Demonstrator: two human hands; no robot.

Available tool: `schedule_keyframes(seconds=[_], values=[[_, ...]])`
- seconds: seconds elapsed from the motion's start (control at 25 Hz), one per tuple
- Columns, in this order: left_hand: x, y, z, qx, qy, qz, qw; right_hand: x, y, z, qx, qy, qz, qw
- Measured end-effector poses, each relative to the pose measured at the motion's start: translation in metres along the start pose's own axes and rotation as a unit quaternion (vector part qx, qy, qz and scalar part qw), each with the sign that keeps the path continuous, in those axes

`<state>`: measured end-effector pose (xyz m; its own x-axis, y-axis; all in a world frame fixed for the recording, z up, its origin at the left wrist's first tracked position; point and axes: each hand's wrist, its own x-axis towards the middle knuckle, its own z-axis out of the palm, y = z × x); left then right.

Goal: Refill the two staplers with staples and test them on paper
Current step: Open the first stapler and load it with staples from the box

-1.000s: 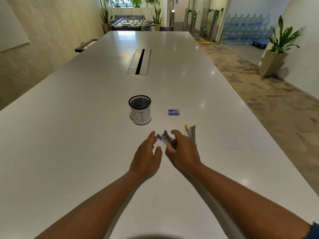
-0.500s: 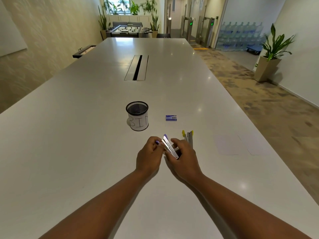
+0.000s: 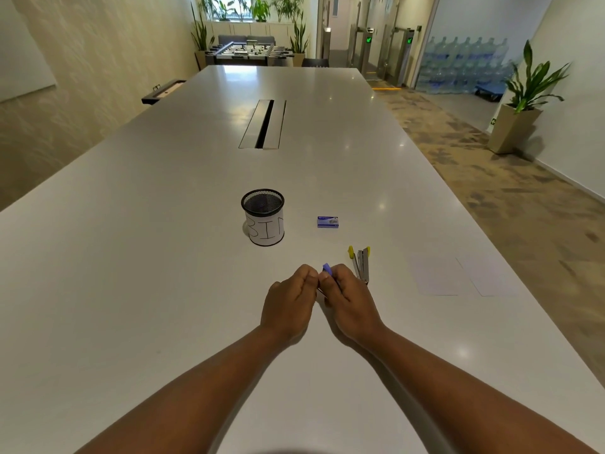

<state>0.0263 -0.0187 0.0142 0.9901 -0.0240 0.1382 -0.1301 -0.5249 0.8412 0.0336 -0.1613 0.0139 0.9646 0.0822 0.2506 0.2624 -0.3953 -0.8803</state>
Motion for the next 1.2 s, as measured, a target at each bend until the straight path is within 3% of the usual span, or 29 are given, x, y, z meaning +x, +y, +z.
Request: schedule_keyframes(seconds=[0.2, 0.32, 0.48, 0.76, 0.96, 1.2], values=[[0.001, -0.004, 0.002, -0.042, 0.002, -0.011, 0.999, -0.002, -0.003, -0.003, 0.103, 0.048, 0.023, 0.993], [0.006, -0.005, 0.001, -0.146, 0.004, -0.034, 0.989, -0.004, -0.002, 0.0, 0.129, 0.07, 0.015, 0.989], [0.013, -0.004, -0.003, -0.22, 0.048, -0.058, 0.973, -0.009, -0.002, -0.001, 0.074, 0.086, -0.001, 0.994], [0.024, -0.005, 0.0, -0.21, 0.158, -0.13, 0.956, -0.023, -0.002, -0.011, 0.028, 0.147, 0.019, 0.989], [0.029, -0.011, 0.004, -0.09, 0.139, -0.117, 0.979, -0.032, 0.002, -0.015, -0.047, 0.155, 0.057, 0.985], [0.043, -0.015, 0.005, 0.102, 0.098, -0.074, 0.987, -0.031, 0.004, -0.014, -0.164, 0.097, 0.006, 0.982]])
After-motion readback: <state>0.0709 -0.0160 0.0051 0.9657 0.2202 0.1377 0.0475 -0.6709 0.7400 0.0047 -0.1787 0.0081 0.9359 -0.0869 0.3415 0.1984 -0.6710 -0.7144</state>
